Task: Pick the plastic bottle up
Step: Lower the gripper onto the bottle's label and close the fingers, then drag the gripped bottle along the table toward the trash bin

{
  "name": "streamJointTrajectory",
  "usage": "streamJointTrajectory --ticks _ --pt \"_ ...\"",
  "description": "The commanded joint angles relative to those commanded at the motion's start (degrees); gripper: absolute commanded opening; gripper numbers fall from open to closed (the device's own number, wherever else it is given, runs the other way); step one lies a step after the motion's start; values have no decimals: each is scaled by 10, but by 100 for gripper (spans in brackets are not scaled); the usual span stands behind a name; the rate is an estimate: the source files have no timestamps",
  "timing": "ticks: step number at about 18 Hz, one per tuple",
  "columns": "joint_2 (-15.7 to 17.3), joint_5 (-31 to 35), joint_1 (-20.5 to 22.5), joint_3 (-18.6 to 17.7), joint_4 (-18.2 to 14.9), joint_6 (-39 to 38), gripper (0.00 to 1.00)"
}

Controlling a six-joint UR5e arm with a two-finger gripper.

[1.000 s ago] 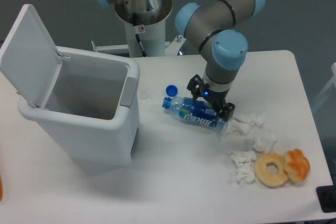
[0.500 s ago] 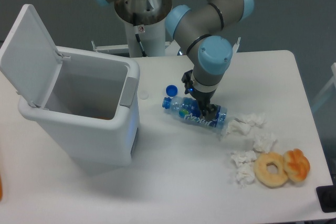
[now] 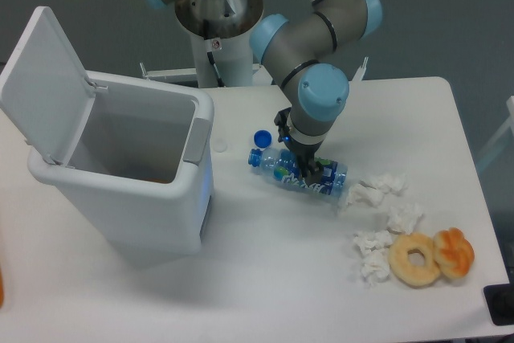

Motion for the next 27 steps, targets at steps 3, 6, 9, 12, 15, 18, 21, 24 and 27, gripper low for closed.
streamJointTrajectory --ticks 3,6,9,12,15,18,21,24,27 --pt "-4 1 0 0 9 3 100" --pt "-5 1 0 -11 11 4 100" --pt "-9 2 0 -20 11 4 97" --pt "-13 2 -1 -20 11 -1 94" --pt "-19 1 -2 -18 14 -6 94" --pt "-22 1 -3 -20 19 -11 93" --pt "-24 1 -11 -21 27 -33 93" --pt "-26 0 -23 -16 27 -71 92" --pt "-27 0 -29 -13 26 -91 92"
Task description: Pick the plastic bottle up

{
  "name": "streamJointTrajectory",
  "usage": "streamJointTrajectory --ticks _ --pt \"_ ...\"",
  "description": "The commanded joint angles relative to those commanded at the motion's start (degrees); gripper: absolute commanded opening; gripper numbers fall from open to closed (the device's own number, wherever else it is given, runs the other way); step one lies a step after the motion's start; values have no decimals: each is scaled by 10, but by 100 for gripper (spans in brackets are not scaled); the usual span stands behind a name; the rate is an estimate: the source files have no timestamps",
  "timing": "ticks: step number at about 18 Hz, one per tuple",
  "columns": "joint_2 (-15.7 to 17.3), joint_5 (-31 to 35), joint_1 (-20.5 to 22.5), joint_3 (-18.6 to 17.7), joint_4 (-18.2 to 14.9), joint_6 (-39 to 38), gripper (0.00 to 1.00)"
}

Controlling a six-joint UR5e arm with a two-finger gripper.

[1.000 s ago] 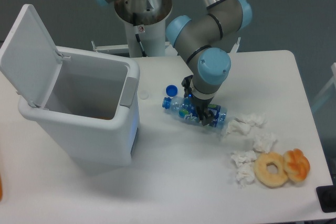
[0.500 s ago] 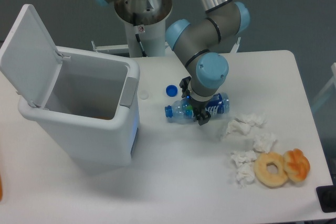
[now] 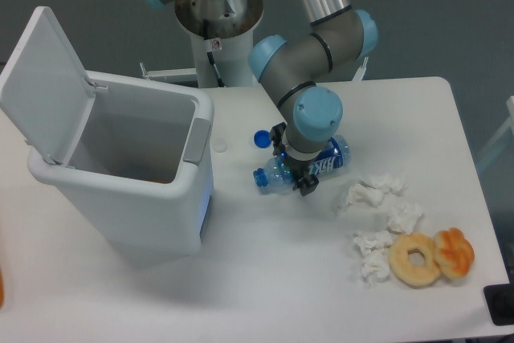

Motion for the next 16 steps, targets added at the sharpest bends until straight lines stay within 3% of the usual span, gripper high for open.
streamJointTrajectory --ticks 5,11,14,16 --pt "-1 1 -2 -1 0 -5 92" --pt "0 -1 -3 3 1 -21 50" --pt "0 -2 -3 7 1 -36 35" --pt "0 -1 -2 17 0 -36 33"
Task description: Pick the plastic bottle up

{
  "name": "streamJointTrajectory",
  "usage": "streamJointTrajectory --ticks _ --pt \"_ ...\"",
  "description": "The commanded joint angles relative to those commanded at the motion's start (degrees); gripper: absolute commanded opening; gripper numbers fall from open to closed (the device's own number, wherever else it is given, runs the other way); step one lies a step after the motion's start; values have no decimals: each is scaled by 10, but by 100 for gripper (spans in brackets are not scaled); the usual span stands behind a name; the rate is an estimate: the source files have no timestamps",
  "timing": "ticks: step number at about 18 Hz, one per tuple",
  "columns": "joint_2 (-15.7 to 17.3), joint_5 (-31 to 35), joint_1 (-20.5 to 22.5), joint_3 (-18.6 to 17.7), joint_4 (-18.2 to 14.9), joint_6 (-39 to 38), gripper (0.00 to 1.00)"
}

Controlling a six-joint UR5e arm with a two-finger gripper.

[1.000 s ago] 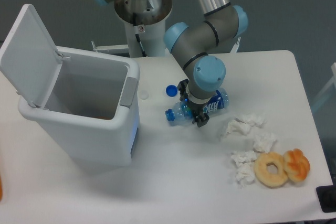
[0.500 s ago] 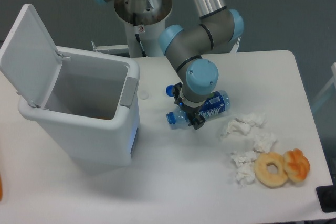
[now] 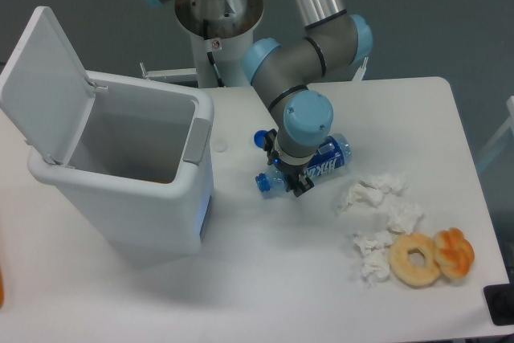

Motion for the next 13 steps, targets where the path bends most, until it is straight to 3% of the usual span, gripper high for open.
streamJointTrajectory --ticks 6,10,13 --pt "5 2 6 47 -9 -1 36" --pt "2 5 23 112 -10 -22 35" --pt "-14 5 26 163 -20 -26 20"
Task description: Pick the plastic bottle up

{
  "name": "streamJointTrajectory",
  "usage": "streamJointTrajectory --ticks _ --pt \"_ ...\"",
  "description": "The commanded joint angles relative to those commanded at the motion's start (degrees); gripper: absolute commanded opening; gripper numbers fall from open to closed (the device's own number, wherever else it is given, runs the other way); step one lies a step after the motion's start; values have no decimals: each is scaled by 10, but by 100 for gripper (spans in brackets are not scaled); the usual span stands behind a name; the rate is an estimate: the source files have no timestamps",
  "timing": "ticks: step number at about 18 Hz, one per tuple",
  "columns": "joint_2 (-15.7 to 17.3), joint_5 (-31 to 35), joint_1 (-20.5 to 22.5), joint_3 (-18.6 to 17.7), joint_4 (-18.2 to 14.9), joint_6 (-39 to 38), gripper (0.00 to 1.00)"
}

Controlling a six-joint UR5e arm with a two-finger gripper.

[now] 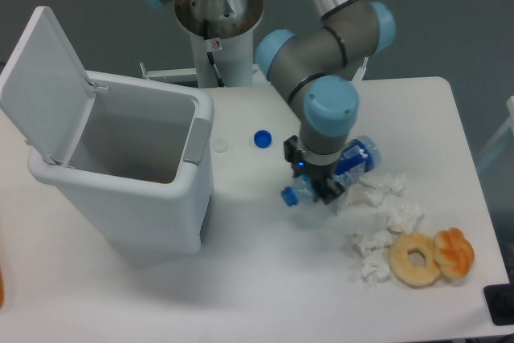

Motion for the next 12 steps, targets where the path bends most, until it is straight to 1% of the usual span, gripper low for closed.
streamJointTrajectory --ticks 3,6,9,12 --pt "-18 3 3 49 -12 -18 21" --pt "-24 9 4 84 -13 -18 27" --pt "-24 9 11 95 -13 -19 28" --pt "-21 10 12 92 -12 -21 28"
